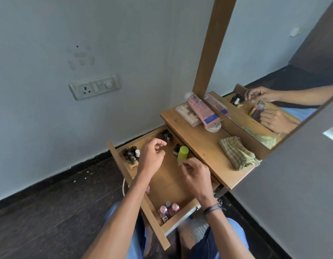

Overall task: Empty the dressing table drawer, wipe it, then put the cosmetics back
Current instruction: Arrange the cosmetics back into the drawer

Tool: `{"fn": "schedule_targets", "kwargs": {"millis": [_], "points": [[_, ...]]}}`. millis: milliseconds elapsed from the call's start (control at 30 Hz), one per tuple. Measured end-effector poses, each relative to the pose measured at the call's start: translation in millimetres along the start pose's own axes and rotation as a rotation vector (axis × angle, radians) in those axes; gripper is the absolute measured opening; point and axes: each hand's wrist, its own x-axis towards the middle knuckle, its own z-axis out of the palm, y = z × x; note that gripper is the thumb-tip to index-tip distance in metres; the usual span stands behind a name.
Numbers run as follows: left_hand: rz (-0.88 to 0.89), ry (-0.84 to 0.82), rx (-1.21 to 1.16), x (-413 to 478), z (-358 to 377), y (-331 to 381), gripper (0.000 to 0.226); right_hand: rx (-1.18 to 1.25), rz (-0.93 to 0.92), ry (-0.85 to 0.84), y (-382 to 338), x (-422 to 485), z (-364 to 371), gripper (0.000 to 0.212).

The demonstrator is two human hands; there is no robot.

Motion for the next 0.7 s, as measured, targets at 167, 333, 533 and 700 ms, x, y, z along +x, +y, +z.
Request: {"fn": "schedule_targets", "kwargs": {"millis": [167, 333, 533, 700], "points": [[0.023, -0.05, 0.059, -8.1, 11.6, 12.6, 0.028, -0.242, 0.028, 0.235, 3.5, 64.8, -37.9, 0.019], [0.092, -0.051, 0.176, -26.2, 15.3, 12.8, 0.024, -0.421, 0.14, 0.103, 20.9, 143.5, -69.2, 0.046], [0.176, 0.068, 0.42, -72.9, 8.9, -12.9, 0.026, -0.634, 0.123, -0.047, 32.9, 171.6, -63.7, 0.046], [0.157, 0.069, 0.418, -79.9, 7.8, -16.0, 0.025, -0.636, 0.155, -0.054, 31.2, 173.8, -58.9, 0.048]]}}
